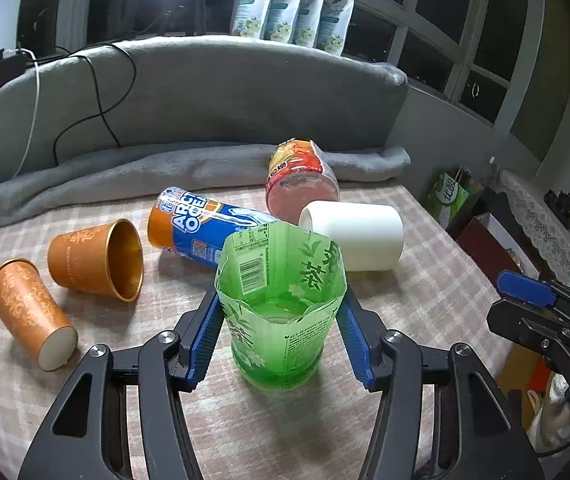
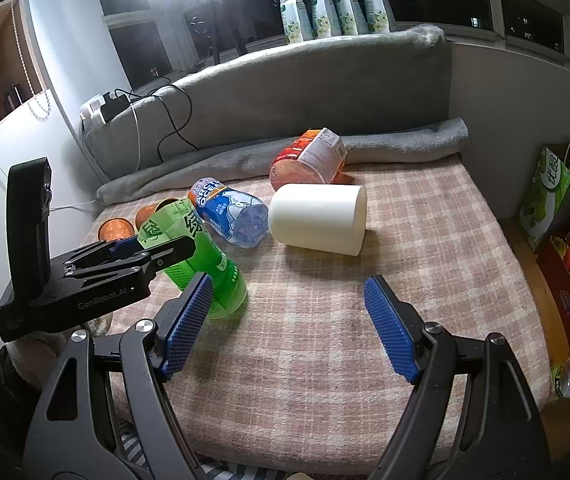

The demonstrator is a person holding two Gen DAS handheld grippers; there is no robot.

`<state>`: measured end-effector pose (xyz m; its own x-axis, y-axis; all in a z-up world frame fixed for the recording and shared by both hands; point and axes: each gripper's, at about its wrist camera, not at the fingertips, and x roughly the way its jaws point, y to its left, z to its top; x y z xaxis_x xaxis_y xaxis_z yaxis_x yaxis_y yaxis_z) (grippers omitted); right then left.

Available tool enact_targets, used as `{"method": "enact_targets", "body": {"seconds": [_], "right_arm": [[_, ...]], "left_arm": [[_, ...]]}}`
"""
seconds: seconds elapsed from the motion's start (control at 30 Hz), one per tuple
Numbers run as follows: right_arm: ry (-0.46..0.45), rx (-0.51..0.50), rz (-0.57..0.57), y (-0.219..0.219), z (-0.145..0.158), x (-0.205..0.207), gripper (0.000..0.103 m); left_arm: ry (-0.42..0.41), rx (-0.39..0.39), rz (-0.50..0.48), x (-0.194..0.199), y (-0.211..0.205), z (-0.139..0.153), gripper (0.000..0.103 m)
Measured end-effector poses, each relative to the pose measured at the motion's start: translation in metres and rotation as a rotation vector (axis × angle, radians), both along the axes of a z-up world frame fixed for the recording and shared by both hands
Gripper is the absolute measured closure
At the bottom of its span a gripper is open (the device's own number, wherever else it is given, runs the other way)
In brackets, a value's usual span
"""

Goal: Flip cup upright

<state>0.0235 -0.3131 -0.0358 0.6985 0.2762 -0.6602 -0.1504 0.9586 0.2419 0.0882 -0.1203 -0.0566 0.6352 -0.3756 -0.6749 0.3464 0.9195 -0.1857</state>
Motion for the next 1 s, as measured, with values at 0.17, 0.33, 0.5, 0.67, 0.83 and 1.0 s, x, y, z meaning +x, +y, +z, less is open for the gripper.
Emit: {"method": "enact_targets", "body": {"seconds": [0.17,0.33,0.5,0.67,0.83,1.0], "right_arm": [[-0.001,0.0,-0.01,-0.003,0.0,0.0,0.022],[-0.005,0.0,-0.016,-0.004,0.0,-0.002,0.022],[-0.011,-0.002,-0.018,-0.003,0.001,-0.004,0.022],[-0.035,-0.014,-0.02,-0.001,0.005,-0.006,0.022],[-0.095,-0.038,-0.036,0.004,0.015,-0.007,0.022],[-0.191,-0.098,-0.076,0.014,0.027,-0.007,0.01]], "left_arm": [[-0.009,0.005,-0.002,0.0,-0.004,0.0,0.048],[0.003,-0.011,-0.01,0.002,-0.005,0.0,0.044],[0.018,-0.028,-0.017,0.001,-0.004,-0.001,0.034],[0.016,-0.032,-0.019,-0.007,0.004,0.001,0.031],[-0.031,-0.054,0.037,-0.023,0.03,0.012,0.031],[-0.193,-0.028,0.164,-0.052,0.059,0.037,0.031]]}}
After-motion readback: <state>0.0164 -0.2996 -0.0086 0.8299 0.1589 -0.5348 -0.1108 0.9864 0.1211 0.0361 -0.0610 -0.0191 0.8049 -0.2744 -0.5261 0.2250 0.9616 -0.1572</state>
